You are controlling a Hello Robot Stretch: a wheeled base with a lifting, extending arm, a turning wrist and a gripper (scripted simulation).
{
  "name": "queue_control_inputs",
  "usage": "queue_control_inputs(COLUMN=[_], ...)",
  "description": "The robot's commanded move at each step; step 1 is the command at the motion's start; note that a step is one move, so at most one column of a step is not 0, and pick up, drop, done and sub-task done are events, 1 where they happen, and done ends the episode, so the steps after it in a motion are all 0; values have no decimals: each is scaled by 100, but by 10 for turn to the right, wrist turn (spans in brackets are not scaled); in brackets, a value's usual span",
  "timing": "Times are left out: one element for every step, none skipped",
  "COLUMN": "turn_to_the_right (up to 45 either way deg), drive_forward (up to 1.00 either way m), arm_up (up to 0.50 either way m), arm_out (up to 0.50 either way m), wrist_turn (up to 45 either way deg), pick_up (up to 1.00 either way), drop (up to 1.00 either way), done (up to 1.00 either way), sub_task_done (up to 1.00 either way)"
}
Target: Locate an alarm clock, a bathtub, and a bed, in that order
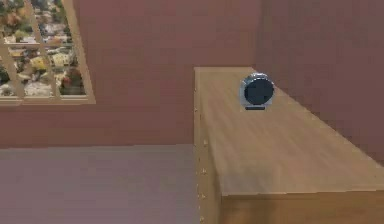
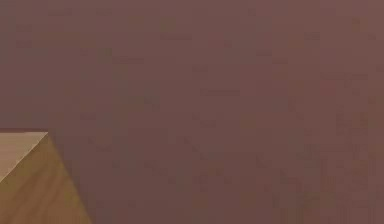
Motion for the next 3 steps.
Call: queue_control_inputs(turn_to_the_right=[180,0,450], drive_forward=[0,0,0], arm_up=[0,0,0], arm_out=[0,0,0], wrist_turn=[0,0,0], pick_up=[0,0,0], drop=[0,0,0], done=[0,0,0], sub_task_done=[0,100,0])
